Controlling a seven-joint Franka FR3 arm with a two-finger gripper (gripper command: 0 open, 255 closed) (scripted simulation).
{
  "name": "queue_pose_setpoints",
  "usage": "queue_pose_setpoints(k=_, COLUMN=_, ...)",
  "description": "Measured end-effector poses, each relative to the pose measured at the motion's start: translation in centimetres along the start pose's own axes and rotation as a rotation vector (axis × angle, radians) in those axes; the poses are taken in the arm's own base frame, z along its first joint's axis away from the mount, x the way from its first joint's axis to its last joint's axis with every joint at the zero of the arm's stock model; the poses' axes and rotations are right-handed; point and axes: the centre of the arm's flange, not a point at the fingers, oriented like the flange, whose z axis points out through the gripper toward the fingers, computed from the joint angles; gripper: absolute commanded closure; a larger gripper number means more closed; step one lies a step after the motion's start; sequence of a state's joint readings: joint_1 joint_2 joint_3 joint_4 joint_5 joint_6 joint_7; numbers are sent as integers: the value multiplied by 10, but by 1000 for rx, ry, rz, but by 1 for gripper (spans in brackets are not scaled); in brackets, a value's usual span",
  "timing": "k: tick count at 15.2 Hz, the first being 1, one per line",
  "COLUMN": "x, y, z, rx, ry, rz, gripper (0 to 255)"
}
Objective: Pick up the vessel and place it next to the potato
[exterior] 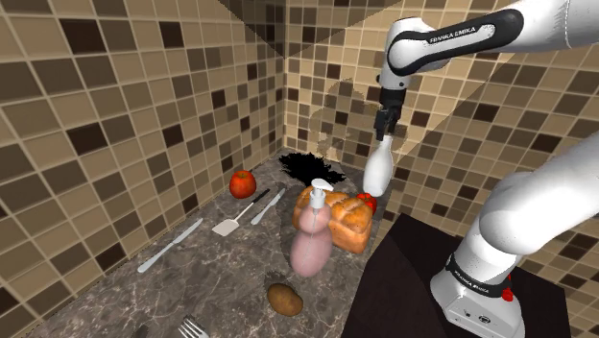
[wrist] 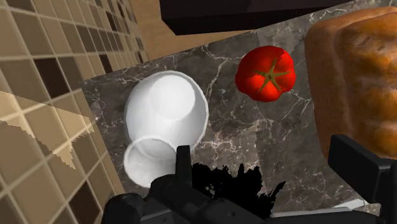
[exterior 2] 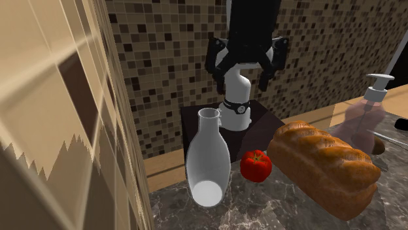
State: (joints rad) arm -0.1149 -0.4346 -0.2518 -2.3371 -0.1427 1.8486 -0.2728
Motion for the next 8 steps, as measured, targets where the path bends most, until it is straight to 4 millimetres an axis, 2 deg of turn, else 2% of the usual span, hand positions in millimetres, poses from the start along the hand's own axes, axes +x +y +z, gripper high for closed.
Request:
queue_pose_setpoints(k=5, x=24, y=56, z=16, rx=1, ry=1, rz=-8, gripper=0)
queue_pose_setpoints(k=8, x=30, y=70, z=28, rx=0, ry=0, rz=-11, gripper=0)
